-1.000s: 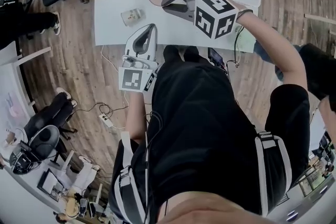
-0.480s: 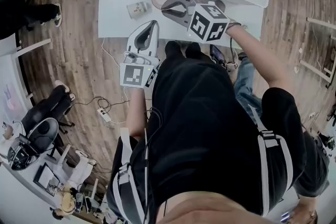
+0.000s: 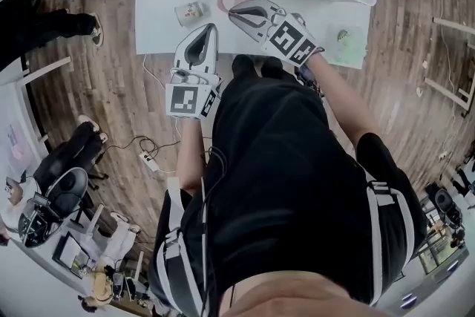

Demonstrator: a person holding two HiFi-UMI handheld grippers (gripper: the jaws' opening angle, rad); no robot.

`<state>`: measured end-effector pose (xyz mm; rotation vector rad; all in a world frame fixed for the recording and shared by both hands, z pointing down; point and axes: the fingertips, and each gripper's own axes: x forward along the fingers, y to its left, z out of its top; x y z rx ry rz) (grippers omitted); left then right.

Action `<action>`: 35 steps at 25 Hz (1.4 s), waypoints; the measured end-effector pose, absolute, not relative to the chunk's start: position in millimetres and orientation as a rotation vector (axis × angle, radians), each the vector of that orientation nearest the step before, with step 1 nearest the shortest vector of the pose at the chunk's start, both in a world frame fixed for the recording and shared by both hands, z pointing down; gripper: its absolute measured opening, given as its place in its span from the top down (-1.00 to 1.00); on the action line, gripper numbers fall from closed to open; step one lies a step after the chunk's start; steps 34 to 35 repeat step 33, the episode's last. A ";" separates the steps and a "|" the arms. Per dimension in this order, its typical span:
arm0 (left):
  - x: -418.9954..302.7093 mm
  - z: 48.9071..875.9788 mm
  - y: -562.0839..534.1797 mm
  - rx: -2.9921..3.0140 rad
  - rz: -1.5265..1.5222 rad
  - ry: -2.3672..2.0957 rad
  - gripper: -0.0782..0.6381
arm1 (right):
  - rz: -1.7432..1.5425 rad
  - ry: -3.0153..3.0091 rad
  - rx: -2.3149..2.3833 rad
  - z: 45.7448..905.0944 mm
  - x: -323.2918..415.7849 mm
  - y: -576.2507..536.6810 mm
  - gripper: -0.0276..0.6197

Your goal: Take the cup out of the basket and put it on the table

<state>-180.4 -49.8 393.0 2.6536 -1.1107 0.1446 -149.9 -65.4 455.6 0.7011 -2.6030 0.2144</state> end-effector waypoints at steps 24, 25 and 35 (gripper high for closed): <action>-172.5 412.8 -43.1 2.644 0.218 -1.107 0.73 | 0.259 -2.702 0.875 438.7 -144.2 -48.3 0.84; -172.0 413.7 -42.6 2.644 0.221 -1.106 0.73 | 0.258 -2.702 0.878 438.8 -143.6 -48.4 0.84; -171.3 414.9 -41.9 2.651 0.229 -1.101 0.73 | 0.246 -2.706 0.883 435.8 -143.5 -49.9 0.84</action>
